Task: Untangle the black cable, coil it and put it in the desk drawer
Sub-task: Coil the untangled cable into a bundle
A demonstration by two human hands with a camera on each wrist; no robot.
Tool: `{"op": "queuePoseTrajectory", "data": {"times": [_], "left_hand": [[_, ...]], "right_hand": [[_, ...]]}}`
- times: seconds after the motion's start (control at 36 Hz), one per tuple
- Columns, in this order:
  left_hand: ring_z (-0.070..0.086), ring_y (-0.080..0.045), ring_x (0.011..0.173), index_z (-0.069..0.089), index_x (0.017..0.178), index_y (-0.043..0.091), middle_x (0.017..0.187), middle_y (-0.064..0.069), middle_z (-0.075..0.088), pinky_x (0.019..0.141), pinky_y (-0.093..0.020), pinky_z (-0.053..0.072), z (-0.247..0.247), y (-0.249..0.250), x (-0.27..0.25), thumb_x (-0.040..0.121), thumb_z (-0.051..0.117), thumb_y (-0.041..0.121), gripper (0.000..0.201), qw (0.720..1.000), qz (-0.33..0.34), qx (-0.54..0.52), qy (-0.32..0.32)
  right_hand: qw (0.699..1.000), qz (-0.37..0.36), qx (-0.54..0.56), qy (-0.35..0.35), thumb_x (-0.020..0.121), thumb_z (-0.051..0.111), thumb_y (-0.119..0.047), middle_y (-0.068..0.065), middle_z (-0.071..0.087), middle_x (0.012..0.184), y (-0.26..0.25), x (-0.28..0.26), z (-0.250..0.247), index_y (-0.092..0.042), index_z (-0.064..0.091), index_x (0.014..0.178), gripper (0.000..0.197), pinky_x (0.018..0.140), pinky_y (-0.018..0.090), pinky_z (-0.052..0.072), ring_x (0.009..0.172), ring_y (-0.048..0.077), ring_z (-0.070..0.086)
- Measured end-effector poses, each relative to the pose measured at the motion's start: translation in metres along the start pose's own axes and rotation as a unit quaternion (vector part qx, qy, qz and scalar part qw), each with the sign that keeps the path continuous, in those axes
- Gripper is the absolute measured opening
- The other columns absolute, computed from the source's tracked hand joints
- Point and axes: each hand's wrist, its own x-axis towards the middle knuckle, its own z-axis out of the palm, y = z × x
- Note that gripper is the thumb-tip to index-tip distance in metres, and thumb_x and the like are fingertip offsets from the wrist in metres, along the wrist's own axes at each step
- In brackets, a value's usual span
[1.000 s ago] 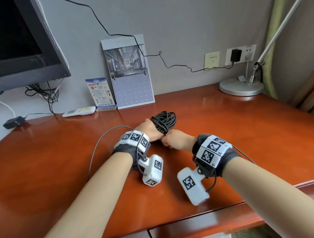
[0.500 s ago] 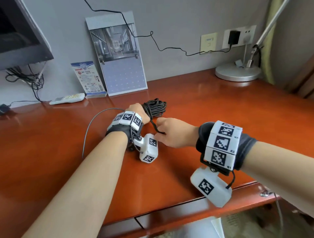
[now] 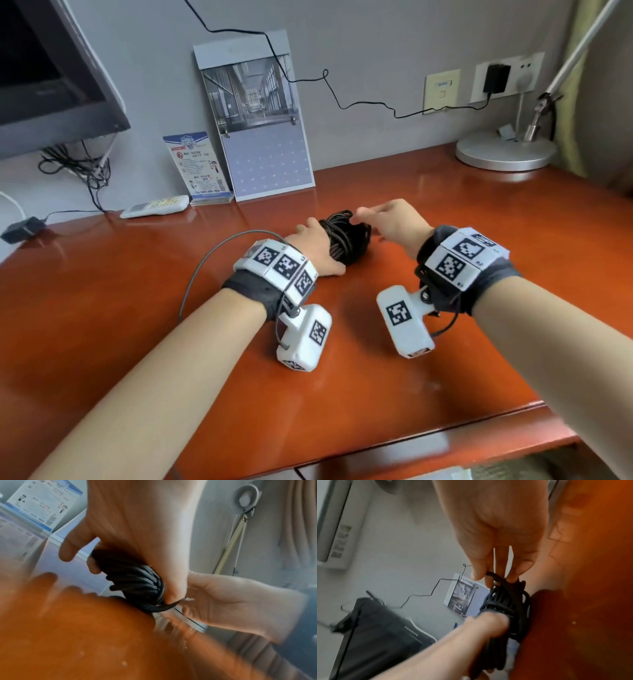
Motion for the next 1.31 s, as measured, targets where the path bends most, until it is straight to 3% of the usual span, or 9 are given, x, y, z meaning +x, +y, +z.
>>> {"op": "queuePoseTrajectory", "data": {"times": [0.11, 0.25, 0.39, 0.58, 0.69, 0.81, 0.92, 1.06, 1.31], "left_hand": [[0.044, -0.031, 0.123, 0.009, 0.145, 0.005, 0.145, -0.016, 0.026, 0.097, -0.041, 0.04, -0.001, -0.009, -0.005, 0.087, 0.041, 0.062, 0.087, 0.997, 0.022, -0.073, -0.013], [0.049, -0.03, 0.101, 0.022, 0.133, 0.001, 0.139, -0.02, 0.03, 0.082, -0.037, 0.04, -0.002, -0.014, -0.004, 0.1, 0.025, 0.038, 0.05, 0.992, 0.038, -0.12, -0.019], [0.05, -0.032, 0.095, 0.027, 0.129, 0.0, 0.134, -0.023, 0.036, 0.072, -0.033, 0.035, -0.001, -0.018, 0.001, 0.101, 0.025, 0.036, 0.046, 0.993, 0.031, -0.111, -0.037], [0.037, -0.032, 0.129, 0.019, 0.142, 0.003, 0.145, -0.019, 0.031, 0.102, -0.041, 0.034, -0.011, -0.017, 0.006, 0.101, 0.025, 0.033, 0.051, 0.996, 0.046, -0.059, -0.046], [0.039, -0.032, 0.125, 0.022, 0.139, 0.001, 0.143, -0.02, 0.033, 0.103, -0.043, 0.035, -0.012, -0.019, 0.01, 0.101, 0.025, 0.032, 0.048, 0.994, 0.049, -0.07, -0.063], [0.039, -0.035, 0.125, 0.028, 0.135, -0.003, 0.139, -0.024, 0.035, 0.104, -0.041, 0.033, -0.011, -0.017, 0.008, 0.103, 0.024, 0.024, 0.042, 0.996, 0.049, -0.052, -0.058], [0.031, -0.03, 0.131, 0.024, 0.14, 0.001, 0.144, -0.017, 0.029, 0.105, -0.041, 0.031, -0.009, -0.016, 0.01, 0.102, 0.027, 0.027, 0.046, 0.997, 0.073, -0.033, -0.023], [0.046, -0.027, 0.113, 0.04, 0.134, 0.015, 0.133, -0.005, 0.038, 0.088, -0.038, 0.045, -0.014, -0.011, 0.009, 0.09, 0.042, 0.008, 0.045, 0.974, 0.192, -0.078, 0.091], [0.053, -0.025, 0.107, 0.066, 0.11, 0.017, 0.115, -0.005, 0.053, 0.082, -0.027, 0.04, -0.027, -0.004, 0.018, 0.083, 0.058, 0.02, 0.028, 0.973, 0.166, -0.064, 0.144]], "right_hand": [[0.998, 0.005, 0.051, 0.027, 0.084, 0.07, -0.029, 0.01, 0.072, 0.097, 0.009, 0.007, 0.003, -0.008, 0.073, 0.099, 0.026, 0.053, 0.022, 0.051, 0.072, 0.016, 0.064], [0.973, -0.121, -0.172, 0.092, 0.085, 0.065, -0.024, 0.005, 0.045, 0.052, -0.003, 0.008, 0.019, -0.009, 0.046, 0.048, 0.044, 0.051, 0.027, 0.034, 0.051, 0.021, 0.041], [0.959, -0.128, -0.251, 0.014, 0.095, 0.047, -0.015, 0.019, 0.065, 0.095, -0.012, 0.016, 0.031, 0.0, 0.061, 0.086, 0.022, 0.071, 0.033, 0.046, 0.089, 0.035, 0.06], [0.991, -0.056, -0.119, -0.016, 0.087, 0.067, -0.019, 0.001, 0.068, 0.098, -0.005, 0.026, 0.007, -0.011, 0.073, 0.103, 0.019, 0.075, 0.023, 0.049, 0.075, 0.011, 0.059], [0.941, -0.132, -0.312, -0.007, 0.088, 0.062, -0.017, 0.007, 0.061, 0.086, -0.016, 0.031, 0.015, -0.014, 0.072, 0.082, 0.012, 0.085, 0.029, 0.044, 0.088, 0.023, 0.052], [0.878, -0.155, -0.45, -0.055, 0.097, 0.048, -0.021, 0.003, 0.06, 0.113, -0.027, 0.036, 0.014, -0.021, 0.066, 0.117, 0.027, 0.095, 0.034, 0.026, 0.118, 0.023, 0.034], [0.899, -0.118, -0.413, -0.08, 0.093, 0.055, -0.02, -0.007, 0.056, 0.09, -0.026, 0.041, 0.004, -0.026, 0.071, 0.104, 0.02, 0.096, 0.036, 0.027, 0.104, 0.021, 0.044], [0.909, -0.073, -0.403, -0.08, 0.086, 0.061, -0.019, 0.0, 0.051, 0.067, -0.028, 0.047, 0.009, -0.012, 0.065, 0.077, 0.012, 0.062, 0.026, 0.036, 0.072, 0.021, 0.049], [0.952, -0.059, -0.3, -0.017, 0.078, 0.074, -0.024, -0.003, 0.07, 0.098, -0.016, 0.045, -0.003, -0.026, 0.074, 0.086, 0.008, 0.1, 0.042, 0.035, 0.1, 0.02, 0.059]]}}
